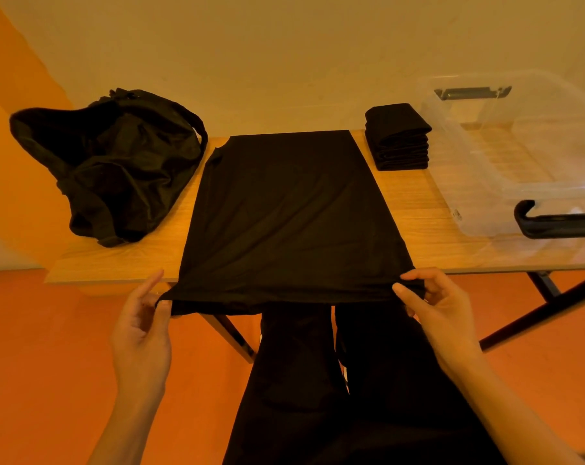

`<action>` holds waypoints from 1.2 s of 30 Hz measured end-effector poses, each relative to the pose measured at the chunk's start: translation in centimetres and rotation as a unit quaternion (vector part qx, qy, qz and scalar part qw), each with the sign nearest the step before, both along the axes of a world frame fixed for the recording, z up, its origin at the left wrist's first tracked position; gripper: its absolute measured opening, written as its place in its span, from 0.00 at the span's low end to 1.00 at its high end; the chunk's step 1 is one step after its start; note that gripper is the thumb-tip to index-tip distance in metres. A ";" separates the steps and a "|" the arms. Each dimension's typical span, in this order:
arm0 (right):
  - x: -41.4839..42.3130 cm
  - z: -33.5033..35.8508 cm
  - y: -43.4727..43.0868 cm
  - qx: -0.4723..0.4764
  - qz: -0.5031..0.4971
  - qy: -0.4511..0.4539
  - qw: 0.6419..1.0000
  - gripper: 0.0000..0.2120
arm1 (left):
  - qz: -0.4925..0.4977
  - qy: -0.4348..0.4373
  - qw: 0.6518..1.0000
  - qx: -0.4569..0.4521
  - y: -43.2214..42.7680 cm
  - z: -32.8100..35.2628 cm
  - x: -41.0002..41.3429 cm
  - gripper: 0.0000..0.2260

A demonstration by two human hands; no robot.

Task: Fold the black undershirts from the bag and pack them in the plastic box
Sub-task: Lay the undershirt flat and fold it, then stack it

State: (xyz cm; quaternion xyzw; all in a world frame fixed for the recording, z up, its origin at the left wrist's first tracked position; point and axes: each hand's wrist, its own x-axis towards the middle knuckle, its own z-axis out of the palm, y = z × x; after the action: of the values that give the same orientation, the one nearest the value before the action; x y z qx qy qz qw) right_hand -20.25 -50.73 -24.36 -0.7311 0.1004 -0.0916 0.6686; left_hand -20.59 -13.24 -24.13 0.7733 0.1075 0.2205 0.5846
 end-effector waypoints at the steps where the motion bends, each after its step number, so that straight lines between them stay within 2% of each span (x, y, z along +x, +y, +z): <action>1: 0.1 -0.2 -0.2 -0.004 -0.011 -0.002 1.000 0.11 | -0.010 -0.006 0.998 0.058 0.2 0.0 -0.1 0.14; 3: 0.2 -0.3 -0.7 0.026 -0.014 0.008 1.000 0.11 | -0.013 -0.017 0.983 0.180 0.5 -0.1 -0.1 0.11; 5: 0.2 -0.4 -1.3 0.065 0.028 0.040 0.997 0.15 | -0.011 -0.028 0.966 0.256 0.7 -0.2 -0.2 0.10; 9: -0.1 -0.8 -2.2 0.080 0.122 0.071 0.987 0.26 | -0.046 -0.051 0.928 0.366 1.7 -1.0 -0.3 0.08; 12: -0.3 -0.8 -2.2 0.071 0.096 0.056 0.991 0.25 | -0.065 -0.070 0.912 0.398 2.1 -1.1 -0.5 0.08; 14: -0.4 -0.6 -1.9 0.053 0.055 0.040 0.996 0.22 | -0.037 -0.076 0.933 0.349 1.7 -0.7 -0.9 0.06; 16: -0.3 -0.7 -1.5 0.000 0.013 0.028 1.000 0.20 | 0.020 -0.063 0.965 0.254 0.7 0.2 -1.3 0.09; 18: -0.2 -0.9 -1.1 -0.041 -0.022 0.009 0.999 0.16 | 0.057 -0.050 0.980 0.186 -0.7 0.9 -1.5 0.12; 21: 0.0 -1.0 -0.6 -0.130 -0.032 -0.022 0.991 0.18 | 0.079 -0.026 0.993 0.085 -1.6 0.8 -1.6 0.15; 23: 0.0 -0.9 -0.4 -0.206 -0.036 -0.028 0.978 0.21 | 0.069 -0.031 0.996 0.057 -1.8 0.8 -1.6 0.13; 27: 0.1 -1.3 -0.5 -0.284 -0.034 -0.050 0.957 0.21 | 0.063 -0.052 0.996 -0.038 -2.4 1.5 -1.4 0.12; 31: -0.1 -1.5 -0.7 -0.256 -0.074 -0.061 0.962 0.21 | 0.065 -0.064 0.995 -0.050 -2.2 1.5 -1.4 0.15; 34: -0.4 -0.9 -0.9 -0.206 -0.098 -0.048 0.972 0.18 | 0.087 -0.069 0.993 -0.047 -1.6 0.9 -1.5 0.18; 36: -0.4 -0.8 -1.5 -0.220 -0.102 -0.032 0.970 0.20 | 0.106 -0.064 0.992 -0.016 -0.9 0.2 -1.6 0.18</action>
State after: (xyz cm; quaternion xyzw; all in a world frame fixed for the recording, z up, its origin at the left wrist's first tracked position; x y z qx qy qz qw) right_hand -20.69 -52.20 -25.11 -0.8430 0.1304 -0.2027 0.4809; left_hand -22.17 -14.17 -23.98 0.7322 0.1549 0.3284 0.5762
